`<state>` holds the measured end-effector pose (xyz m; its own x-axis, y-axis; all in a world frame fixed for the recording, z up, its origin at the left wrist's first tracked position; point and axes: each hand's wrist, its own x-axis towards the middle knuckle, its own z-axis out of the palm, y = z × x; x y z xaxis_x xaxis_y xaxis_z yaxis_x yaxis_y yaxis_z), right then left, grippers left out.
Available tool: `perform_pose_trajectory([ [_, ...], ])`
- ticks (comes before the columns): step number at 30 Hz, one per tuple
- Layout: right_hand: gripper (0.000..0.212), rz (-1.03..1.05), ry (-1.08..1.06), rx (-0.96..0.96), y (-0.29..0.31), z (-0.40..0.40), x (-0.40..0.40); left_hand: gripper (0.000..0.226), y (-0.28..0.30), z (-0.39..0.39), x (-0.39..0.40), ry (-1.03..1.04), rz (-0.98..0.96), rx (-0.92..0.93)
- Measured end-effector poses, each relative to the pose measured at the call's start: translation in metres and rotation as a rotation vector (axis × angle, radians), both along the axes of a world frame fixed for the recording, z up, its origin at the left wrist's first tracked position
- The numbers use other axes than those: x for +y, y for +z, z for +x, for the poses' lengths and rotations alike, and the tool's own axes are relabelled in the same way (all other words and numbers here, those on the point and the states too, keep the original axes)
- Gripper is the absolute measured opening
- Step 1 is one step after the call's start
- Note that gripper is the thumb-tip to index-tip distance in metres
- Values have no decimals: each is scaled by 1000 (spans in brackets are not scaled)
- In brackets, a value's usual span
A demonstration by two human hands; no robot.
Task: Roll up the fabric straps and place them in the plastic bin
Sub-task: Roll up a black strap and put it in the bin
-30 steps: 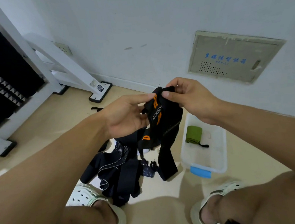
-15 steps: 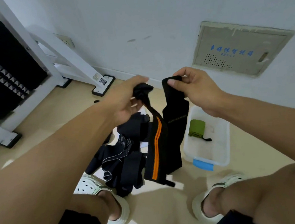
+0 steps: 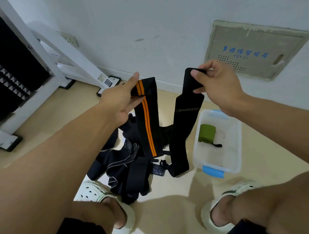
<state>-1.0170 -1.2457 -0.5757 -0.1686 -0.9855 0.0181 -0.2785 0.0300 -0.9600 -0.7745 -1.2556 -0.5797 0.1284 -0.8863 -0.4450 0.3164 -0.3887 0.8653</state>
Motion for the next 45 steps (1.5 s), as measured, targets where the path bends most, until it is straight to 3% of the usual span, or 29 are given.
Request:
perform_pose_trajectory([
  [5, 19, -118, -19, 16, 11, 3, -1, 50, -3, 10, -2, 2, -12, -146],
  [10, 46, -108, 121, -389, 25, 0, 0, 28, -1, 12, 2, 20, -49, -240],
  [14, 52, 104, 224, -572, 27, -10, -2, 70, -2, 12, 1, 17, -60, -243],
  [16, 52, 127, 213, -589, 28, -14, -2, 76, -2, 11, 1, 5, -70, -257],
  [21, 52, 4, 181, -388, 28, -11, -2, 37, 4, 5, 6, -57, -123, -319],
  [25, 35, -73, 294, 87, 28, -1, 8, 35, 18, 0, 12, -280, -235, -429],
  [28, 46, 66, 550, 412, 24, 12, 19, 43, 25, -6, 18, -439, -268, -392],
  [31, 19, 0, 546, 546, 15, 23, 22, 46, 26, -9, 20, -429, -249, -264],
  [32, 11, -30, 515, 545, 13, 24, 21, 44, 27, -8, 20, -414, -243, -205],
  [35, 18, -68, 432, 496, 13, 25, 16, 33, 31, 1, 18, -435, -264, -97],
  [40, 42, 91, 527, 294, 10, 21, 14, 59, 20, 6, 24, -494, -369, -457],
  [43, 43, 161, 625, 181, 7, 21, 16, 56, 16, 4, 25, -456, -348, -452],
  [45, 50, 203, 652, 103, 8, 21, 16, 50, 15, 2, 25, -437, -284, -348],
])
